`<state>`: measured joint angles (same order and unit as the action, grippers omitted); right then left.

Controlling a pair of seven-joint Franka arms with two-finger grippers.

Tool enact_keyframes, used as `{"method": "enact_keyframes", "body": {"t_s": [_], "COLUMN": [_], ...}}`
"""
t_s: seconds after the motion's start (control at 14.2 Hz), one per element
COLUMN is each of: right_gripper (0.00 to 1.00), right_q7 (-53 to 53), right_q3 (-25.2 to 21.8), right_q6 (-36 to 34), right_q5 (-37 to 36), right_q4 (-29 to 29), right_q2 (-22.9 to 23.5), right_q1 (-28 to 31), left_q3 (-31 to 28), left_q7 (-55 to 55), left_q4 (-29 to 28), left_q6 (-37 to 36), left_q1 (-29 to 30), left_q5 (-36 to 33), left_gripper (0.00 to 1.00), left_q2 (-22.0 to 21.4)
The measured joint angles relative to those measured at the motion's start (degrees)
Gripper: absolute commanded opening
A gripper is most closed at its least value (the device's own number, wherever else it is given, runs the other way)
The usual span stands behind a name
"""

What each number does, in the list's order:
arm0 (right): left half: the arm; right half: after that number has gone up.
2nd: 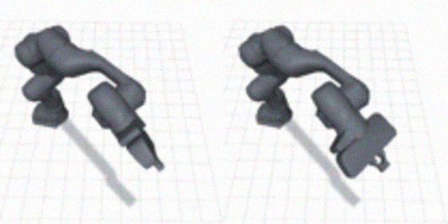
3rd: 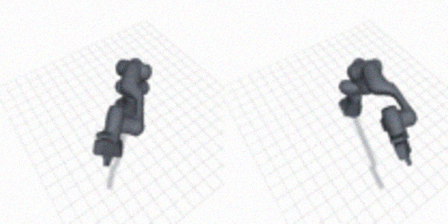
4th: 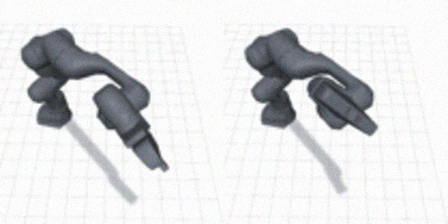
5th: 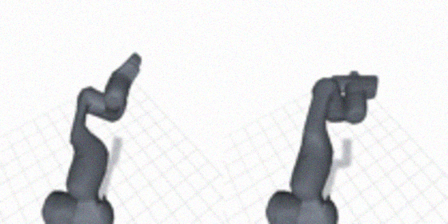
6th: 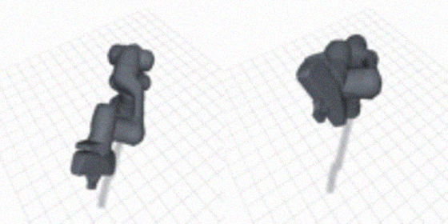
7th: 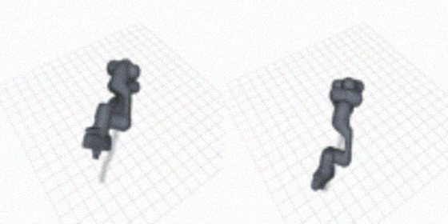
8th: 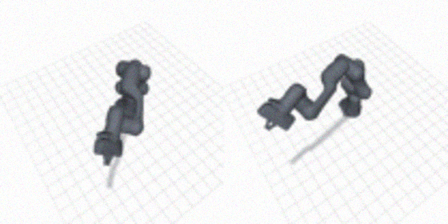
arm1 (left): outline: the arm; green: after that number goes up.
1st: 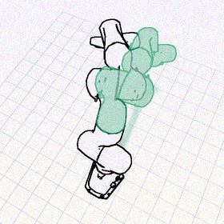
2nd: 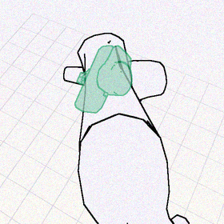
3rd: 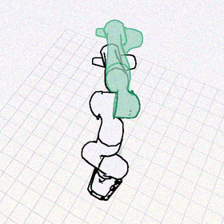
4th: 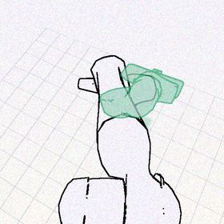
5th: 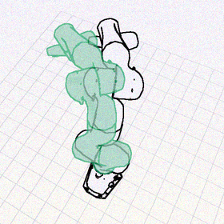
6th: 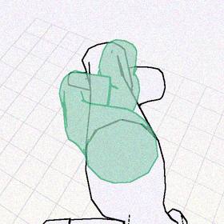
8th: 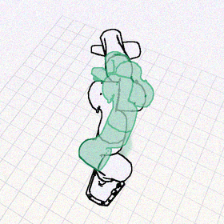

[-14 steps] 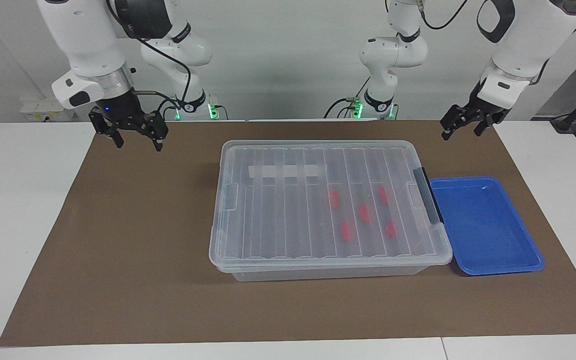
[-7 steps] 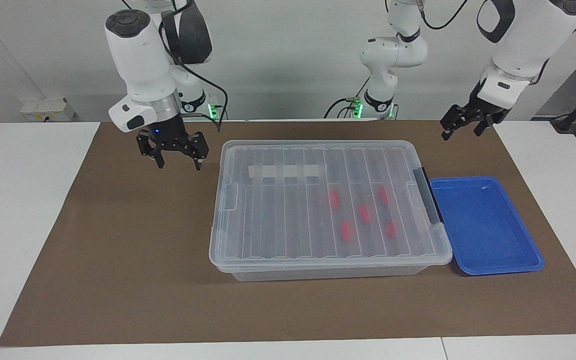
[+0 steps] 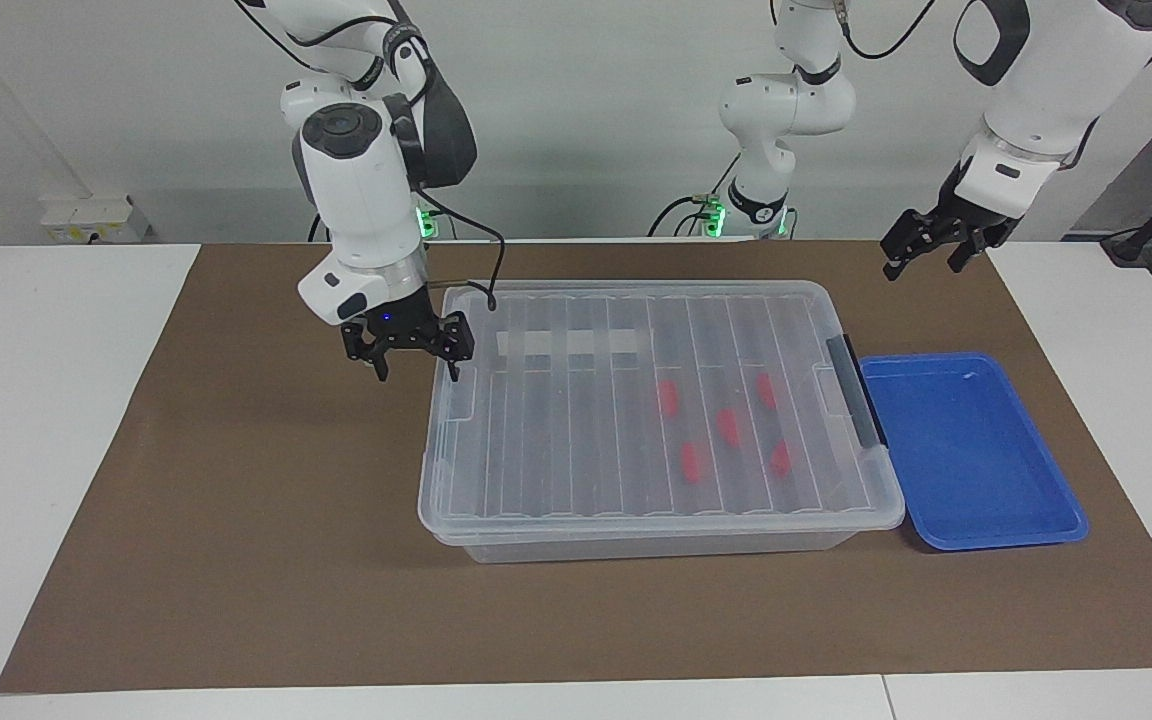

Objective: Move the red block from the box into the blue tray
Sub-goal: 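Move the right gripper to the edge of the clear lid, then grip the lid edge and slide the lid away with the right gripper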

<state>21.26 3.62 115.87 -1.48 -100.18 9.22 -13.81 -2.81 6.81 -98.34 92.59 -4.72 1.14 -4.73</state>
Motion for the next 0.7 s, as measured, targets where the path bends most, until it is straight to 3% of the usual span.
{"method": "enact_keyframes", "body": {"t_s": [0.7], "right_gripper": [1.00], "right_q7": [0.01], "right_q3": [-0.59], "right_q6": [0.00], "right_q5": [-2.62], "right_q4": [-3.41], "right_q2": [-0.16], "right_q1": [0.25], "left_q3": [0.00], "left_q7": [0.00], "left_q4": [0.00], "left_q6": [0.00], "left_q1": [0.00], "left_q5": [0.00], "left_gripper": [1.00], "left_q2": [0.00]}}
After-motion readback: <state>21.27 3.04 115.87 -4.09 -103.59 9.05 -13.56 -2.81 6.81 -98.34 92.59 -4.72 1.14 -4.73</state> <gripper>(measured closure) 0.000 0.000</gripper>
